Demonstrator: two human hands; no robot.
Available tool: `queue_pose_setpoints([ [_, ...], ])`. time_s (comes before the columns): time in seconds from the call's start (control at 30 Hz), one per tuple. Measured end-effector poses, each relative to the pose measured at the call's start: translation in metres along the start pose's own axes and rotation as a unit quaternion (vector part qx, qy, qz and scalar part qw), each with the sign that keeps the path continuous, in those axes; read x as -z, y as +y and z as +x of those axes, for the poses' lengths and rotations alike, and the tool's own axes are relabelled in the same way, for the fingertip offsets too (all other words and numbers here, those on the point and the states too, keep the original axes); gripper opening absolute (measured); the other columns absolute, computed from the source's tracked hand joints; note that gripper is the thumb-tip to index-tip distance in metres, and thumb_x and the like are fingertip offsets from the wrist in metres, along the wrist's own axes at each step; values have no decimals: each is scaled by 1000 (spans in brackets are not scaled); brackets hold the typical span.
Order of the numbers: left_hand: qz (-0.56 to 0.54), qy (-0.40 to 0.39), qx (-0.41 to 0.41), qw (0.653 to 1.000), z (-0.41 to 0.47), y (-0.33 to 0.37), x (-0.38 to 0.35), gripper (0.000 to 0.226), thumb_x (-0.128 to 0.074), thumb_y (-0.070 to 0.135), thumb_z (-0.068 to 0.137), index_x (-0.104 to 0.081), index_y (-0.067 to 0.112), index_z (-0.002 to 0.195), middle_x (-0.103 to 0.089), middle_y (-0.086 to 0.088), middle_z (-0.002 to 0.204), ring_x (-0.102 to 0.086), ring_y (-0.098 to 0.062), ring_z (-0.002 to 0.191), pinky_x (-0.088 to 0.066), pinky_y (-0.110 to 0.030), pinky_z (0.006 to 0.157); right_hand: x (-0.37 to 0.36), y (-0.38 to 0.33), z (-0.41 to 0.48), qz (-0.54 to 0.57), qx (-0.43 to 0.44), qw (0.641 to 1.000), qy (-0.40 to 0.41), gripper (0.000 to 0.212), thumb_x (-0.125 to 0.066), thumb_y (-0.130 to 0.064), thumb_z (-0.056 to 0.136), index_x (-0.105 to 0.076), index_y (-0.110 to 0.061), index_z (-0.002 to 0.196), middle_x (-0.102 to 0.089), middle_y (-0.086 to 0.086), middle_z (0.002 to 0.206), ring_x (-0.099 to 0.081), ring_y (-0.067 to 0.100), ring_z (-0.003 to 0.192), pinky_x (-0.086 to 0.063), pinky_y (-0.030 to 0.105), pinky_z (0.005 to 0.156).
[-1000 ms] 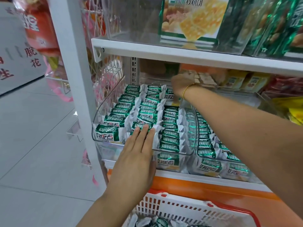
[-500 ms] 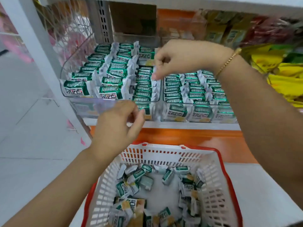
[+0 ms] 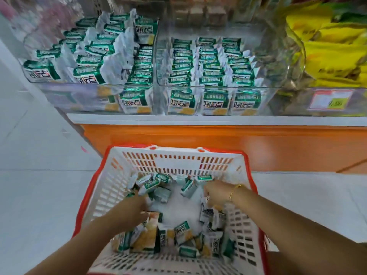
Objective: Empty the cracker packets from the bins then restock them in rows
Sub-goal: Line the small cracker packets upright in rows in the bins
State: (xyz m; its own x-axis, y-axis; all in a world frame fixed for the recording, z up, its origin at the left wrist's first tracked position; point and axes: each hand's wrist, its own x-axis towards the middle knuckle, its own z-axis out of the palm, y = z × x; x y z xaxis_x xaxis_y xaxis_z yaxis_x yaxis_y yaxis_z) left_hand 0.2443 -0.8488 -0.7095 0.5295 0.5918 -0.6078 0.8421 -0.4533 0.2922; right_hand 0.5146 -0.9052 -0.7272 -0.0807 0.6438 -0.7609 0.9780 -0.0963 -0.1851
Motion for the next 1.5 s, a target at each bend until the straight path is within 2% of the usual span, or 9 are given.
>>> queue_pose_setpoints([
  [0.1,-70,0,42,997,7,-3,-34,13,-59,22,90,-47,26,90,-50,8,87,-53,-14,88,-39,-17,64,-40,20,13,-52,-9,998,-28,14,-63,-7,85,-62,-2,98,-58,13,97,-56,26,87,-52,38,82],
  [0.27,-174,31,78,981,28,2,-71,23,-69,12,82,-57,23,99,-61,0,101,-55,-11,88,-40,-18,73,-68,20,27,-121,-11,993,-13,44,-66,-3,84,-53,-8,125,-53,19,125,-45,35,121,-33,42,104],
  [0.5,-20,-96,45,994,65,21,-106,44,-58,4,87,-56,18,129,-56,-6,133,-52,-21,121,-42,-30,102,-83,25,36,-131,1,990,-58,40,-66,-2,84,-61,-9,123,-57,13,126,-55,27,115,-47,36,97],
  [0.7,112,-129,87,981,71,41,-118,26,-50,10,90,-60,8,113,-60,-12,119,-57,-29,109,-48,-36,91,-79,19,35,-101,-33,991,-77,32,-52,-3,93,-58,-1,124,-57,17,128,-55,29,117,-45,35,99],
  [0.97,-100,3,159,982,65,34,-103,33,-69,34,83,-62,13,107,-65,-7,106,-60,-20,92,-49,-28,77,-58,13,31,3,12,1000,-14,11,-64,-16,87,-59,-10,95,-52,4,87,-55,22,87,-45,28,68],
  [1.2,-482,81,151,859,45,49,-38,27,-74,32,81,-53,19,91,-56,-3,92,-58,-20,83,-45,-28,67,1,13,-8,428,63,901,17,41,-67,-40,87,-58,-7,110,-60,9,82,-60,19,77,-55,40,80],
  [1.3,-684,67,150,711,27,59,-2,25,-72,33,81,-61,16,96,-62,-12,100,-59,-22,86,-49,-34,78,28,5,-31,587,106,801,44,20,-64,-26,90,-64,-12,104,-70,-2,95,-67,11,87,-55,31,87],
  [1.4,-832,44,136,536,2,63,33,16,-63,18,87,-59,13,102,-65,-20,96,-63,-31,88,-53,-48,85,52,-6,-47,687,111,716,55,55,-66,-34,84,-52,-11,132,-72,1,104,-70,19,88,-59,33,76],
  [1.5,-829,0,112,547,-24,62,61,32,-67,12,74,-57,5,103,-65,-21,96,-69,-32,77,-59,-35,55,72,-19,-65,626,129,767,64,61,-61,-44,86,-47,-13,136,-68,5,115,-68,22,83,-58,32,70],
])
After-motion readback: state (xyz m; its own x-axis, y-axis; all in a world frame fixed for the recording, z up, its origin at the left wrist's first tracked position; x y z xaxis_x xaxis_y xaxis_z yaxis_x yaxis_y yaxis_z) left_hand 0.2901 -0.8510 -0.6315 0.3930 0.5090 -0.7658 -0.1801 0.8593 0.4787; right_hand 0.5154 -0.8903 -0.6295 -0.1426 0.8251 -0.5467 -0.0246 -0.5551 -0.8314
